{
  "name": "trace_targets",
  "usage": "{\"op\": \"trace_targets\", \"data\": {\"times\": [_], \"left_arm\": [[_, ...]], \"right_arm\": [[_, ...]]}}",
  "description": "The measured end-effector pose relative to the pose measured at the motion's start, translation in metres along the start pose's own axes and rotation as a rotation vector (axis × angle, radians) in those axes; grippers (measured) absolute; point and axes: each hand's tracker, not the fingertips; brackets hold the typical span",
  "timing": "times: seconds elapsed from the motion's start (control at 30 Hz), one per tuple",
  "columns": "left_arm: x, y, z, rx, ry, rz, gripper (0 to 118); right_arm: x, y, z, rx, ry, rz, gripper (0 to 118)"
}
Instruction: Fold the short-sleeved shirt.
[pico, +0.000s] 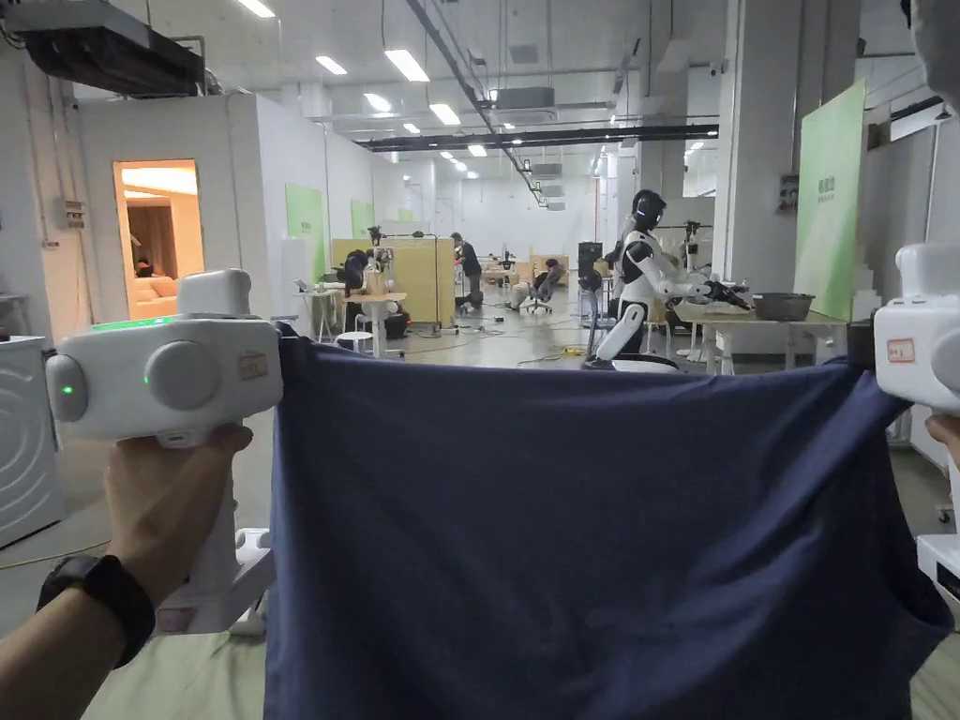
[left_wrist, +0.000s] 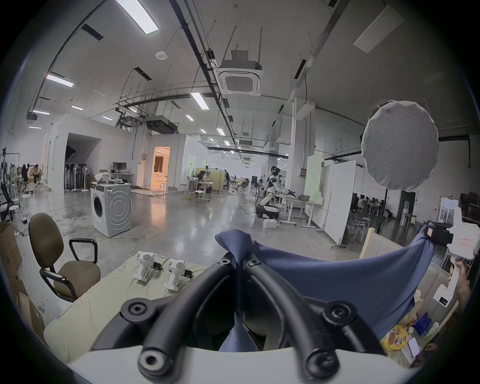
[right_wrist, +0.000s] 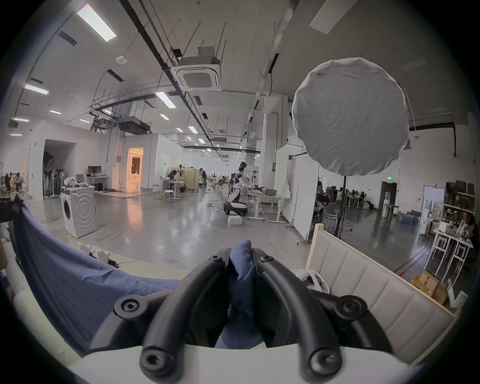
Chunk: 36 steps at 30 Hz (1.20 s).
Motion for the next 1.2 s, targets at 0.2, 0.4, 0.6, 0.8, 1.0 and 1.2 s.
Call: {"op": "trace_targets", "data": {"times": [0.2,0.4,0.6,0.8,1.0,1.2], "left_arm": [[-0.002,-0.012,-0.034,-0.01,0.025,0.007,6],[0.002,-0.025,-0.062,-0.02,0.047,0.007,6],[0.005,-0.038,-0.093,-0.03,0.049,0.007,6],[0.003,-0.085,-0.107,-0.101,0.032,0.022,6],[0.002,-0.173,-0.084,-0.213,0.003,0.025,6],[-0.014,-0.238,-0.034,-0.275,-0.033,0.077,6]], "right_arm": [[-0.002,-0.009,-0.041,-0.04,-0.003,-0.05,17],[-0.017,-0.013,-0.078,-0.021,-0.047,-0.031,17],[-0.023,-0.014,-0.106,-0.026,-0.052,-0.06,17],[-0.025,-0.07,-0.114,-0.111,-0.019,-0.053,17],[-0.021,-0.154,-0.081,-0.238,0.038,-0.192,17],[-0.005,-0.221,-0.029,-0.283,0.062,-0.167,17]]}}
